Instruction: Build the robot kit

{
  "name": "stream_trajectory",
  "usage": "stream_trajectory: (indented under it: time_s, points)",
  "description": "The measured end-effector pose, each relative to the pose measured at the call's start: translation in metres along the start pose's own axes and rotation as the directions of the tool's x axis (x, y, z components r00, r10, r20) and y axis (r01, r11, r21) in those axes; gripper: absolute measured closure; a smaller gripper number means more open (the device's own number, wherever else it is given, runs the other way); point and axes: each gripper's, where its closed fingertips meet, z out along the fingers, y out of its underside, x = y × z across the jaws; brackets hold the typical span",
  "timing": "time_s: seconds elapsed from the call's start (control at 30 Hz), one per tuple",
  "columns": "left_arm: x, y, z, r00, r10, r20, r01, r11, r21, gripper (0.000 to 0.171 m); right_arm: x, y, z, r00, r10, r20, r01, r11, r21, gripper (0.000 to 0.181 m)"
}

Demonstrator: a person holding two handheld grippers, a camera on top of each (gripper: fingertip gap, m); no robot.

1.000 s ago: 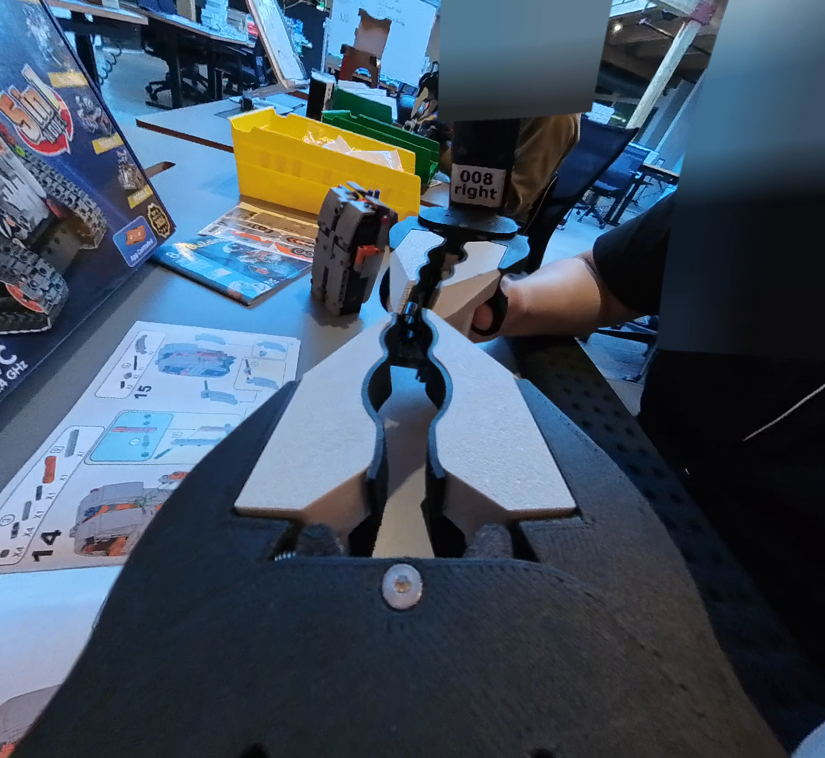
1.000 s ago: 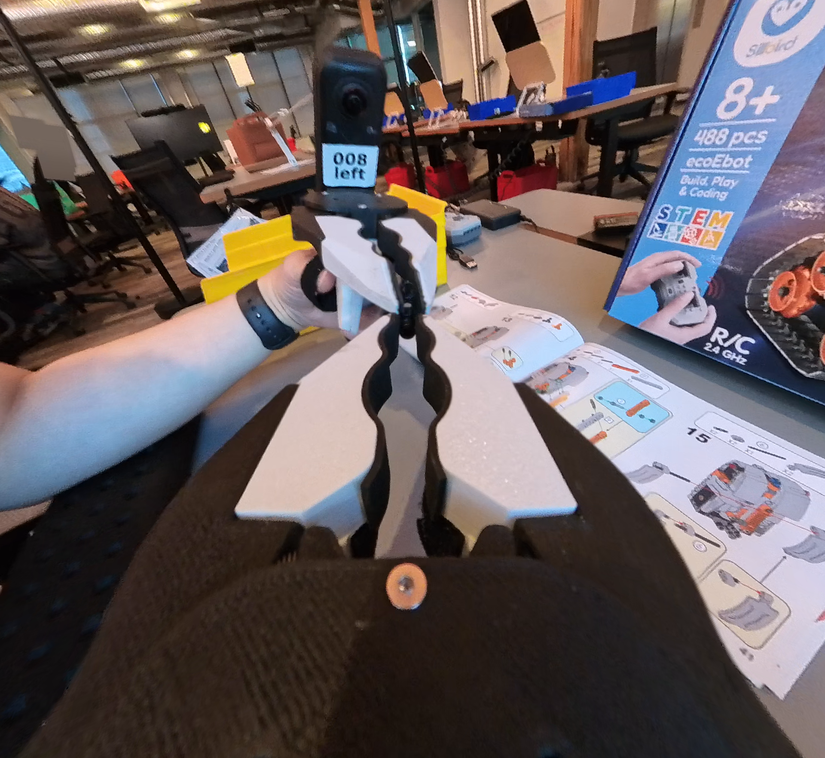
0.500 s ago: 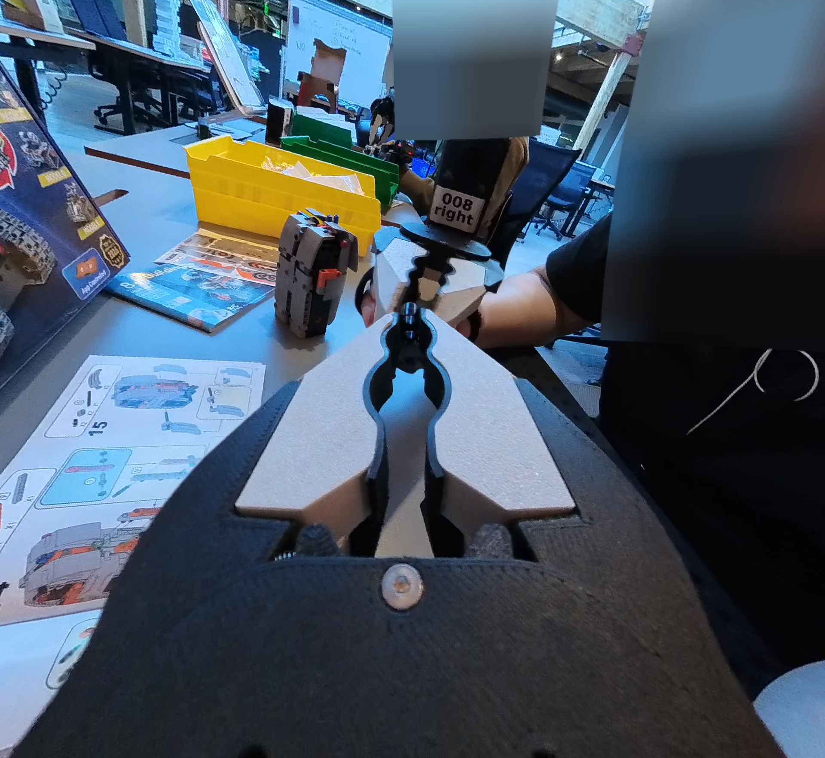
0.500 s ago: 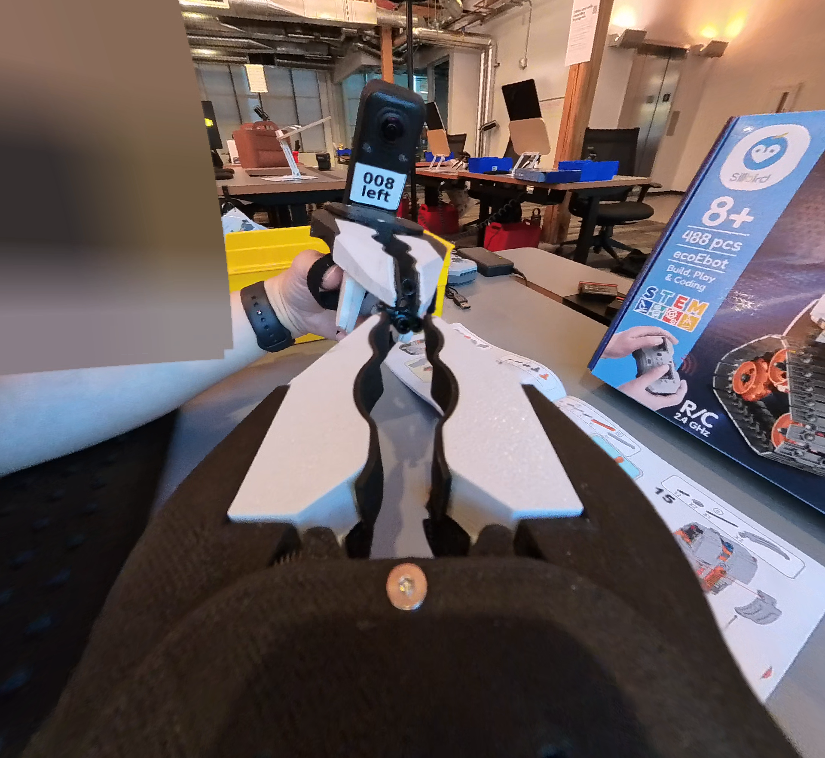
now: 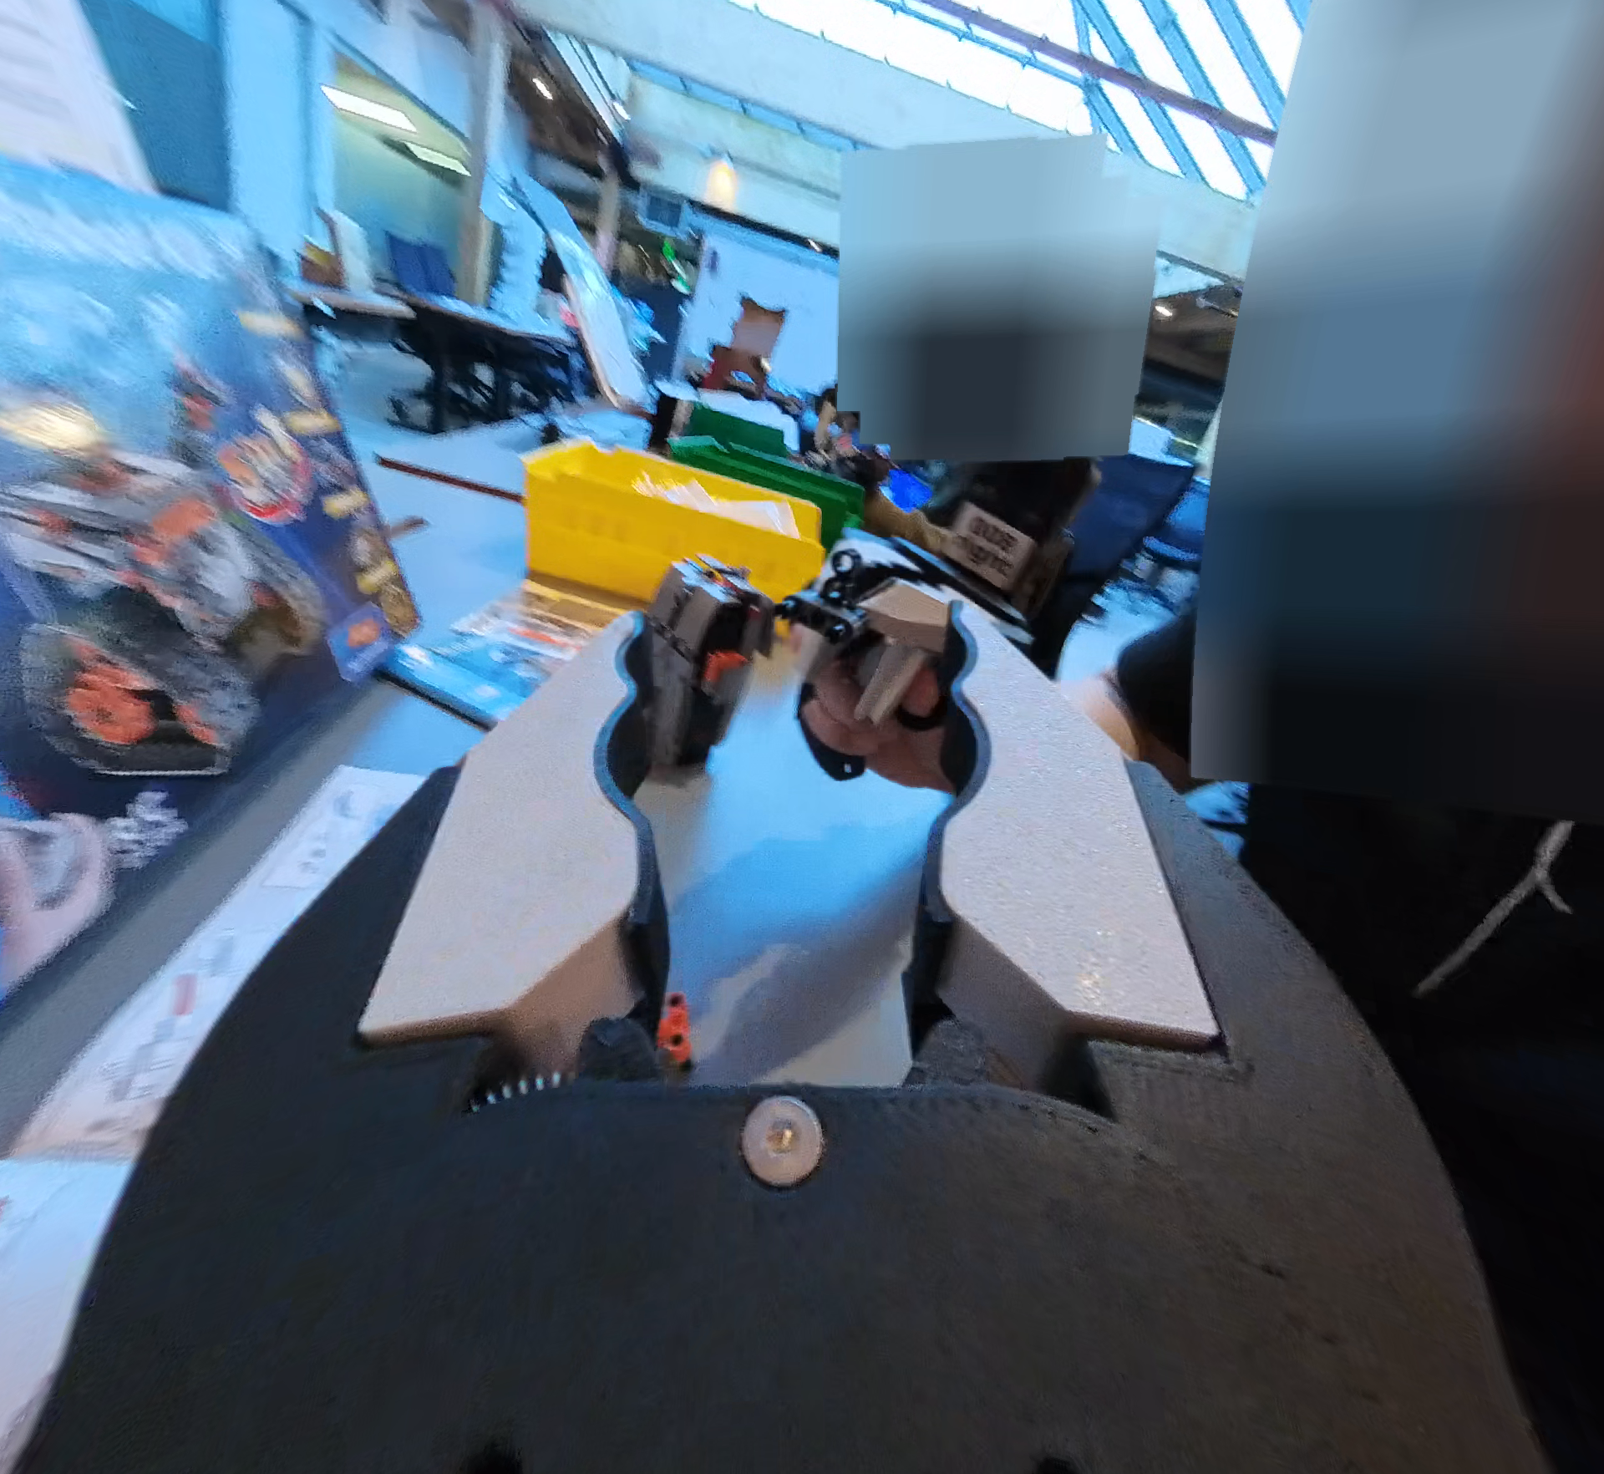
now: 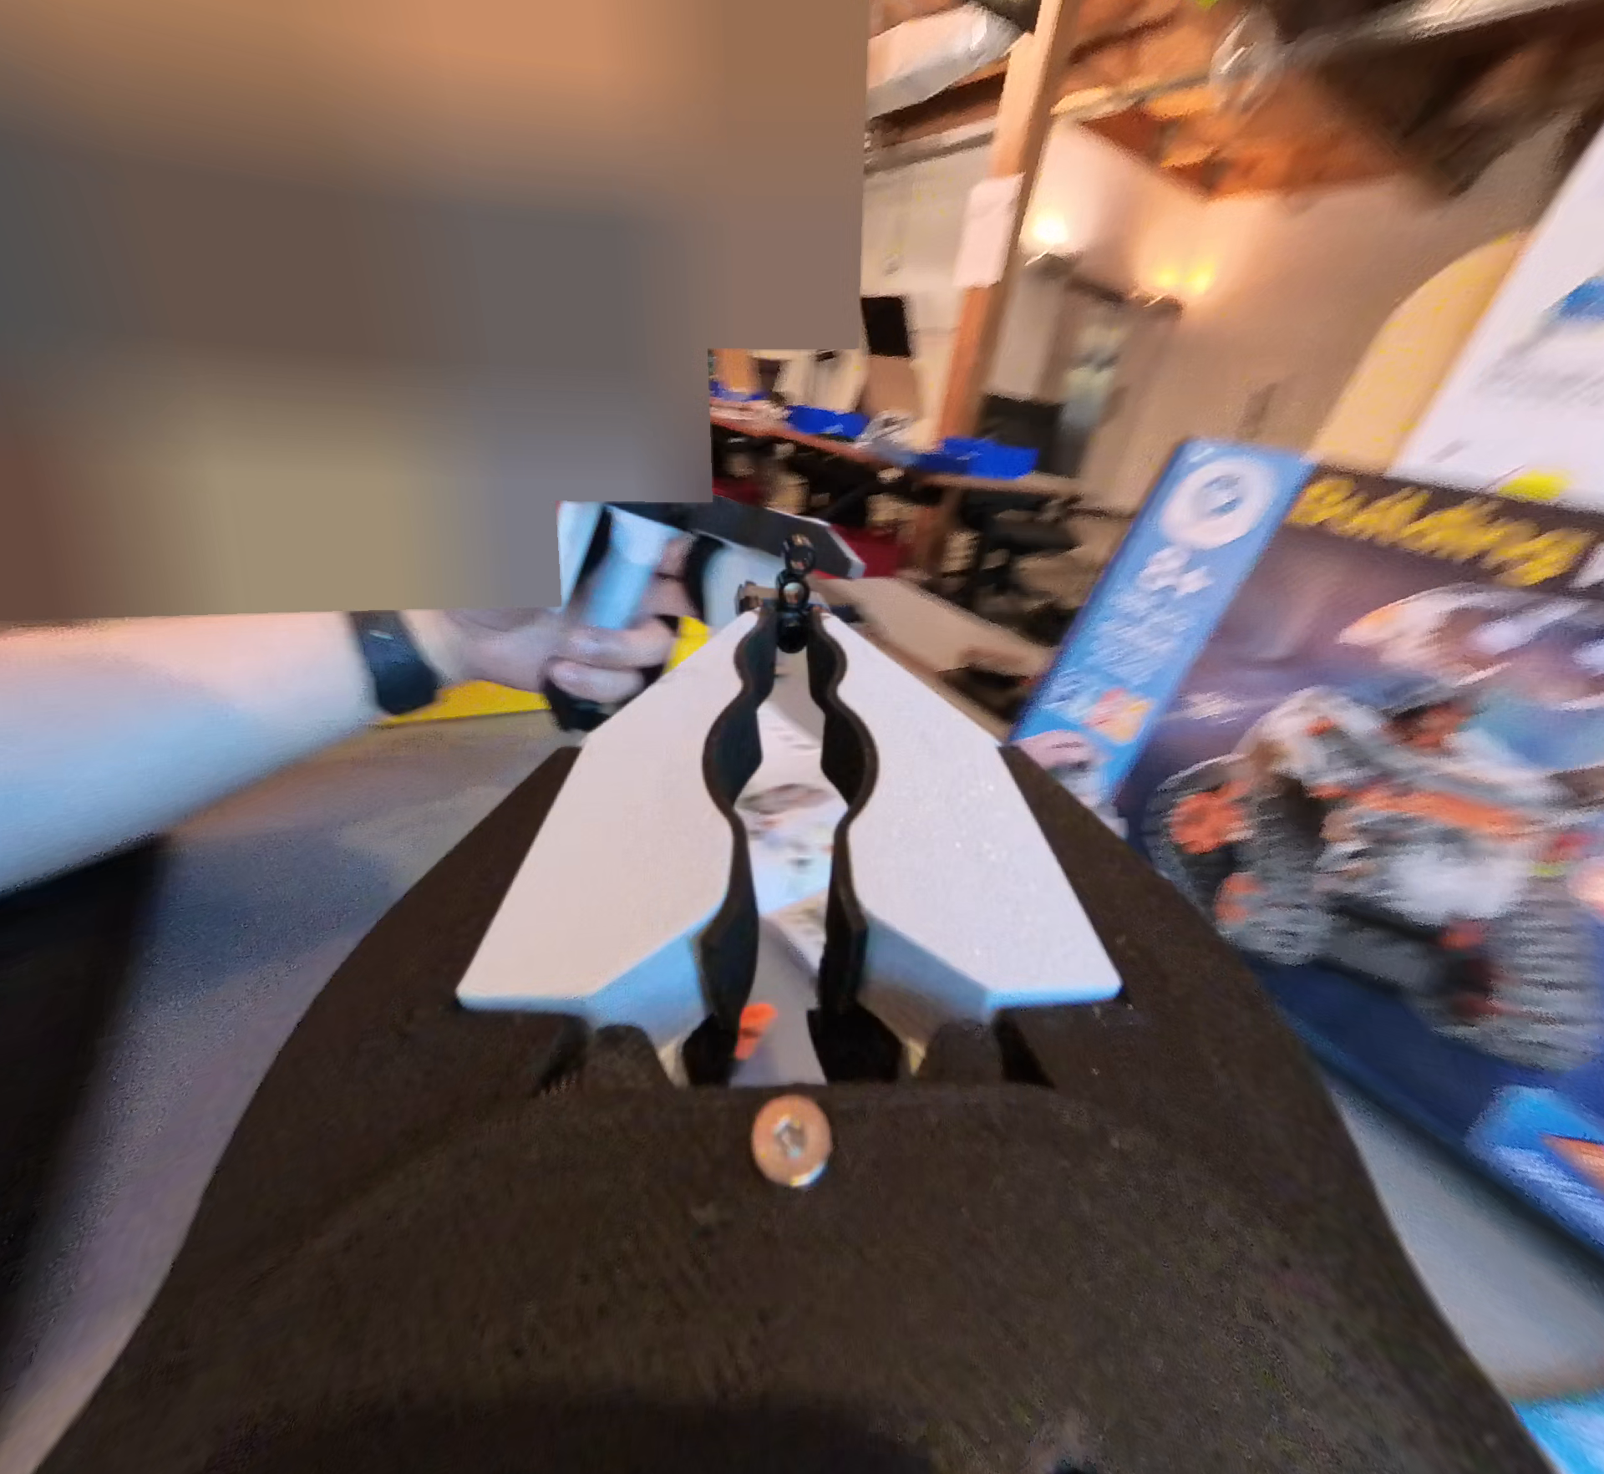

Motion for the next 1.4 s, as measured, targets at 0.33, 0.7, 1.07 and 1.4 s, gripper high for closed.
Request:
stream_trajectory:
  time_s: [0.33,0.7,1.07,1.4]
  points:
    - [-0.038,-0.039,-0.054,0.968,0.010,0.250,-0.067,0.973,0.220,0.115,0.010,0.006,-0.002,0.965,-0.215,-0.149,0.206,0.976,-0.075,0.177]
    - [-0.048,-0.055,-0.083,0.955,-0.034,0.295,-0.071,0.939,0.338,0.118,0.012,0.008,0.000,0.927,-0.338,-0.161,0.328,0.941,-0.089,0.178]
    - [-0.067,-0.070,-0.098,0.923,-0.108,0.370,-0.086,0.879,0.470,0.116,0.008,0.031,0.015,0.953,-0.257,-0.163,0.239,0.963,-0.123,0.177]
    - [-0.068,-0.069,-0.089,0.927,-0.103,0.361,-0.073,0.894,0.443,0.121,0.016,0.057,0.014,0.969,-0.195,-0.151,0.162,0.965,-0.207,0.177]
